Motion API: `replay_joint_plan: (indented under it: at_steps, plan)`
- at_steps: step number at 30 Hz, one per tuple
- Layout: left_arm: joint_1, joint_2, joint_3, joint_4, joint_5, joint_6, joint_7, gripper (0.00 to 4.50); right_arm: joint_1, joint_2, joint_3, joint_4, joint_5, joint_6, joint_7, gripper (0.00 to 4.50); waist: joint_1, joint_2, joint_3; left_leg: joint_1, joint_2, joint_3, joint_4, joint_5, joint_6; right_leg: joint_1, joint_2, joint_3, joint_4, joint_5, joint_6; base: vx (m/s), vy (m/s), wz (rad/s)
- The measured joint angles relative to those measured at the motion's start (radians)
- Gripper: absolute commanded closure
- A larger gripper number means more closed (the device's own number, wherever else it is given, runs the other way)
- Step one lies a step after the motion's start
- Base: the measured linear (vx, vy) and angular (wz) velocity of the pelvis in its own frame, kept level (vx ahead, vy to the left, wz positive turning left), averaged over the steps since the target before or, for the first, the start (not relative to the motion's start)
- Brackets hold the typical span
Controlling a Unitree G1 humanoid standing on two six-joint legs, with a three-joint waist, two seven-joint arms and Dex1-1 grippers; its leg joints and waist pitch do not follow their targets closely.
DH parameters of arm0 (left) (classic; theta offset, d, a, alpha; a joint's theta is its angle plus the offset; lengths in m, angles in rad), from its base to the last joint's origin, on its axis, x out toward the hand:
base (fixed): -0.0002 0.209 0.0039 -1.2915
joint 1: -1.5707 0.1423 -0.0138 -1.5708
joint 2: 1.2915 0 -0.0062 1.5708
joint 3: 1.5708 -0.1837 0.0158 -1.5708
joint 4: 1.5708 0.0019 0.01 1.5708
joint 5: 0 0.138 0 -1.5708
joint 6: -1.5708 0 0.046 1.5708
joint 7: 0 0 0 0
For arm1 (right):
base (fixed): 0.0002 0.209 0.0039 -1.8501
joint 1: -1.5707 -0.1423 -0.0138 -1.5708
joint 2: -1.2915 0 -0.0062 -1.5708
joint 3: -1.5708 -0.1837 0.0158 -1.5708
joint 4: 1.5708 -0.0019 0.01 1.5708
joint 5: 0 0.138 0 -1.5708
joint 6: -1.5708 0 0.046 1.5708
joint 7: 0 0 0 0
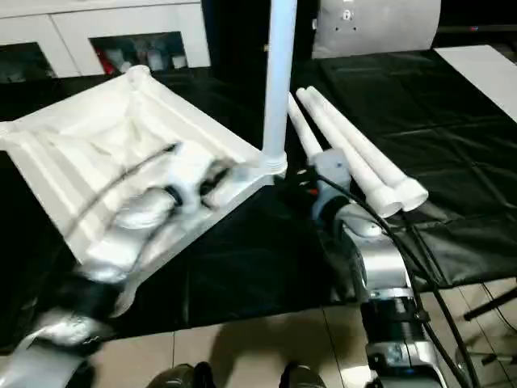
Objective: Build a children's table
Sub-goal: Rotate leg to tighten, then rotate table base
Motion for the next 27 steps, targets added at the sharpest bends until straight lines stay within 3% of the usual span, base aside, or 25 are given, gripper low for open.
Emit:
replay_joint_plan:
  at_steps: [2, 7, 11, 15, 22, 27]
  plan:
    - [0.007, 0.021, 0.016, -0.031, 0.010, 0.015, -0.003, 3.14, 0.004, -0.006, 0.013, -0.002, 0.000, 0.001, 0.018, 0.00, 0.007, 0.000, 0.000, 0.000, 0.000, 0.000, 0.001, 0.000, 0.000, 0.001, 0.000, 0.000, 0.000, 0.000, 0.000, 0.000, 0.000, 0.00]
    - [0.096, 0.136, 0.020, -0.170, 0.072, 0.118, -0.024, 3.14, 0.005, -0.013, 0.115, -0.026, -0.047, 0.002, 0.062, 0.00, 0.003, 0.000, 0.000, 0.000, 0.000, 0.000, 0.001, 0.000, 0.000, 0.001, 0.000, 0.001, 0.001, 0.000, 0.000, 0.000, 0.000, 0.00]
    - [0.120, 0.258, 0.051, -0.206, 0.151, 0.215, -0.003, 3.14, -0.007, -0.022, 0.157, -0.006, -0.070, 0.044, 0.084, 0.00, 0.003, 0.000, 0.000, 0.001, 0.000, 0.000, 0.002, 0.000, -0.001, 0.000, 0.000, 0.001, 0.004, -0.001, 0.002, 0.000, 0.000, 0.00]
    - [0.128, 0.299, 0.088, -0.208, 0.194, 0.258, 0.027, 3.14, -0.010, -0.023, 0.197, 0.030, -0.088, 0.066, 0.101, 0.00, 0.007, 0.000, 0.000, 0.001, -0.001, 0.000, 0.004, 0.000, -0.001, 0.001, 0.000, 0.002, 0.004, -0.001, 0.002, 0.000, 0.000, 0.00]
    - [0.158, 0.337, 0.084, -0.216, 0.249, 0.344, 0.057, 3.14, -0.045, 0.007, 0.213, 0.100, -0.093, 0.058, 0.095, 0.00, 0.003, -0.001, 0.001, 0.001, -0.001, 0.000, 0.006, 0.000, -0.001, 0.000, 0.000, 0.003, 0.007, -0.001, 0.001, 0.000, 0.000, 0.00]
    - [0.168, 0.364, 0.065, -0.244, 0.246, 0.429, -0.008, 3.14, -0.097, 0.045, 0.213, 0.167, -0.109, 0.032, 0.072, 0.00, 0.003, -0.001, 0.001, 0.001, -0.001, 0.000, 0.007, 0.000, -0.001, -0.001, 0.000, 0.004, 0.011, -0.002, 0.003, 0.000, 0.000, 0.00]
